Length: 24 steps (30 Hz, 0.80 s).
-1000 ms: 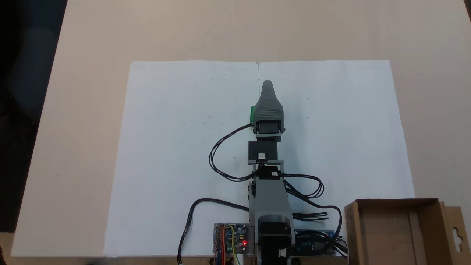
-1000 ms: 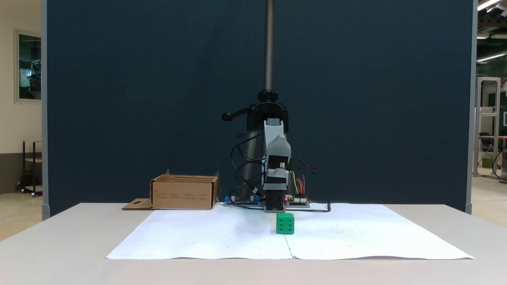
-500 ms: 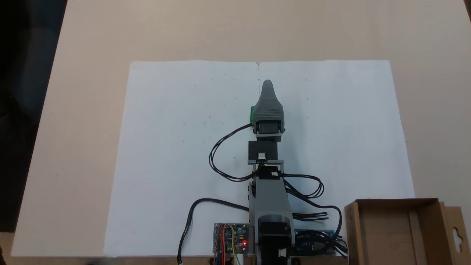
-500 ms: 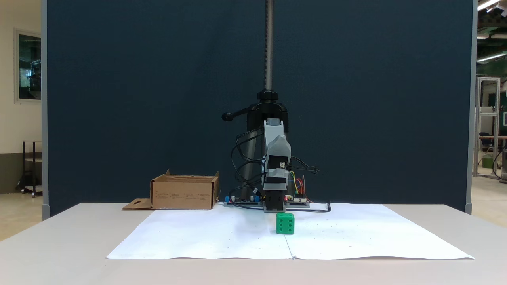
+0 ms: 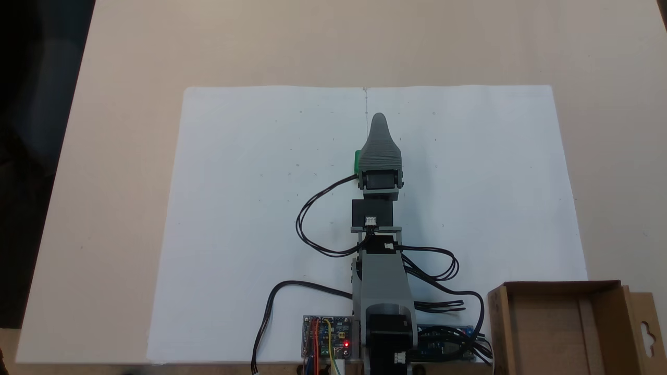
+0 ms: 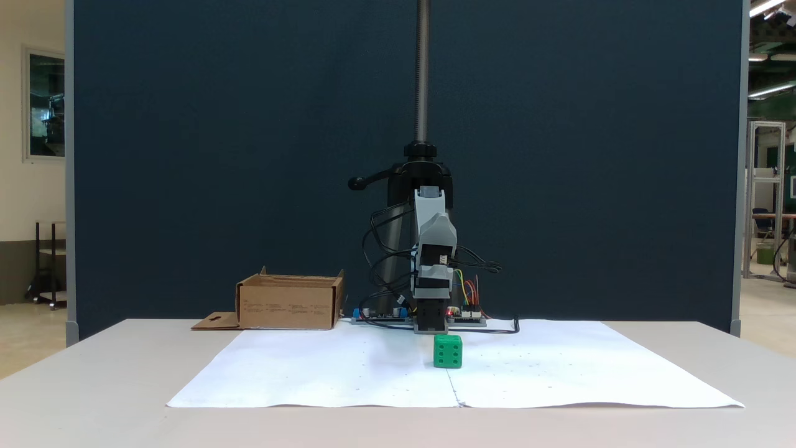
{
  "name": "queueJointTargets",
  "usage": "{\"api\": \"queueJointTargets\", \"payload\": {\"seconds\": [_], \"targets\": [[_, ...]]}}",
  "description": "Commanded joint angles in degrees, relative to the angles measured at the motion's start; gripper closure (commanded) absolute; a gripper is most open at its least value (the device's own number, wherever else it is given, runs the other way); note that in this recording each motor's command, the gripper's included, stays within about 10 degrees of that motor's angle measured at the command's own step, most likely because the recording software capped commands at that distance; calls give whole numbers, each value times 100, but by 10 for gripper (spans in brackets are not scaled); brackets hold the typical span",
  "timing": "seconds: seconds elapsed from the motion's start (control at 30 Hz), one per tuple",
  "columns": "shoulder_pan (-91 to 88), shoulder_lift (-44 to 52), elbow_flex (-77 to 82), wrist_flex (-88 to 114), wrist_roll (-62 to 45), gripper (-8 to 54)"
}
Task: Grasp a green dice and put it in the bin.
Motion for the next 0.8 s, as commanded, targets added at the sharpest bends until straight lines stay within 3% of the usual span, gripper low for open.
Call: {"api": "queueJointTargets", "payload": {"seconds": [0.0, 0.77], "targets": [[26, 598, 272, -378, -439, 49], [422, 677, -2540, 6188, -44, 50]]}}
